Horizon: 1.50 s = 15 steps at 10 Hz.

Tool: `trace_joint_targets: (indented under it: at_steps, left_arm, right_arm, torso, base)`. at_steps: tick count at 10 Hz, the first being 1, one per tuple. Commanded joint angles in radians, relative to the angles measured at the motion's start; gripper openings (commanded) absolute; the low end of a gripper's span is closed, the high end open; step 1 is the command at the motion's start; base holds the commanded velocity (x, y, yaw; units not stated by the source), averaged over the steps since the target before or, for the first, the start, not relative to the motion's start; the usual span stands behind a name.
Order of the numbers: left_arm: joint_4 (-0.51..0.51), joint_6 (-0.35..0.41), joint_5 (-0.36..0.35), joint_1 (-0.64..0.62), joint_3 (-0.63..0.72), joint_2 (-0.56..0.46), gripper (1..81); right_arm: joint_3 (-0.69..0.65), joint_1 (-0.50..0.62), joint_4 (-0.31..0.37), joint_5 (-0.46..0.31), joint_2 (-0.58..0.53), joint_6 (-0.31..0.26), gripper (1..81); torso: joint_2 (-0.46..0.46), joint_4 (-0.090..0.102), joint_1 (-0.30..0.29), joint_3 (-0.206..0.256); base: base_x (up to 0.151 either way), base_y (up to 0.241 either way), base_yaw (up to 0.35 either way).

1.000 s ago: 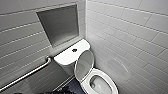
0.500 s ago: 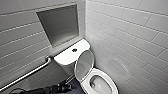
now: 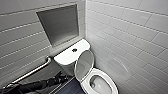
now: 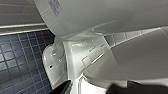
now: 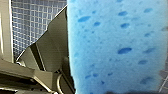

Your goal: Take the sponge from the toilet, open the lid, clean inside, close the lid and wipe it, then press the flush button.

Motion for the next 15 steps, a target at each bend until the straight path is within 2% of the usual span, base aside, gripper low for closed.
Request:
trace_joint_targets:
  at_steps: [1,5,7,8,9,11,12,14,15]
  left_arm:
    - [-0.014,-0.032,0.031,-0.157,0.011,-0.037,81.1]
    - [-0.007,-0.038,0.036,-0.175,0.005,0.039,81.1]
    - [-0.002,-0.037,0.046,-0.183,0.003,0.082,81.1]
    - [0.007,-0.034,0.062,-0.184,0.006,0.102,81.1]
    - [0.032,-0.034,0.102,-0.180,0.006,0.116,81.1]
    - [0.048,-0.026,0.123,-0.174,0.037,0.119,81.1]
    - [0.086,-0.026,0.135,-0.165,0.063,0.121,81.1]
    - [0.162,-0.026,0.143,-0.125,0.124,0.117,81.1]
    - [0.220,-0.024,0.167,-0.097,0.155,0.121,81.1]
  right_arm:
    - [-0.065,-0.042,-0.024,-0.052,0.025,0.004,1.0]
    - [-0.176,-0.067,-0.026,-0.078,0.094,0.005,1.0]
    - [-0.164,-0.059,-0.021,-0.139,0.091,-0.006,1.0]
    - [-0.136,-0.059,0.005,-0.148,0.086,-0.022,1.0]
    - [-0.121,-0.059,0.063,-0.151,0.088,-0.116,1.0]
    - [-0.045,-0.058,0.277,-0.162,0.080,-0.365,1.0]
    - [0.011,-0.051,0.368,-0.164,0.061,-0.460,1.0]
    - [0.094,-0.038,0.482,-0.165,0.027,-0.569,1.0]
    - [0.118,-0.035,0.494,-0.165,0.019,-0.584,1.0]
  torso:
    - [0.000,0.000,0.000,0.000]
    - [0.000,0.000,0.000,0.000]
    - [0.000,0.000,0.000,0.000]
    - [0.000,0.000,0.000,0.000]
    - [0.000,0.000,0.000,0.000]
    - [0.000,0.000,0.000,0.000]
    - [0.000,0.000,0.000,0.000]
    - [0.000,0.000,0.000,0.000]
    - [0.000,0.000,0.000,0.000]
  base:
    - [0.000,0.000,0.000]
    - [0.000,0.000,0.000]
    - [0.000,0.000,0.000]
    - [0.000,0.000,0.000]
    - [0.000,0.000,0.000]
    - [0.000,0.000,0.000]
    - [0.000,0.000,0.000]
    - [0.000,0.000,0.000]
    - [0.000,0.000,0.000]
